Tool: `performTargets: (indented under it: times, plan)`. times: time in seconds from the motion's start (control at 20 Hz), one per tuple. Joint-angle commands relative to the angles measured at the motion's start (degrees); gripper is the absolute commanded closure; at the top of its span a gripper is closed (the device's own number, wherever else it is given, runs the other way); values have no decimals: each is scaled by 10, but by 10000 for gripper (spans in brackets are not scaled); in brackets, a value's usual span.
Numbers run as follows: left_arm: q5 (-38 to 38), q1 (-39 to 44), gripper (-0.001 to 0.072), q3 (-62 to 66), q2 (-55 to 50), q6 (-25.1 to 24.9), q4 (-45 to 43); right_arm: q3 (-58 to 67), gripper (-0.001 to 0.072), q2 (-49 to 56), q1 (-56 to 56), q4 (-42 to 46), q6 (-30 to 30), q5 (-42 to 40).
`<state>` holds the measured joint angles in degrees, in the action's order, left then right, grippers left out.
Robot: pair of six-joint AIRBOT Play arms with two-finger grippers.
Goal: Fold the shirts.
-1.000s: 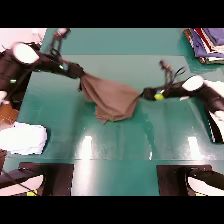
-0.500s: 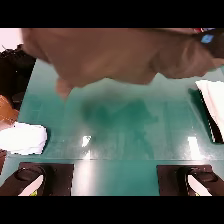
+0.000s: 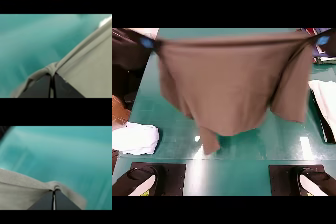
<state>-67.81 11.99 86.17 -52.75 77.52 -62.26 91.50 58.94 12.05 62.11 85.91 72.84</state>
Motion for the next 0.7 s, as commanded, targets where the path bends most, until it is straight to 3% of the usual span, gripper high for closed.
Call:
performTargets:
  times: [0.0,0.3,0.5,0.6,0.65]
  plan:
    - [-5,0,679,-116,-71,2,-5,2,698,122,4,-4,13,54]
    - [127,0,678,-196,-234,0,-41,2,697,322,13,-7,12,12]
    - [227,0,678,-188,-259,2,-48,3,696,348,13,-11,12,-66]
    - [229,0,676,-180,-259,3,-49,3,695,342,12,-11,12,-90]
    - [227,0,519,-176,-259,3,-49,3,656,339,10,-11,12,-91]
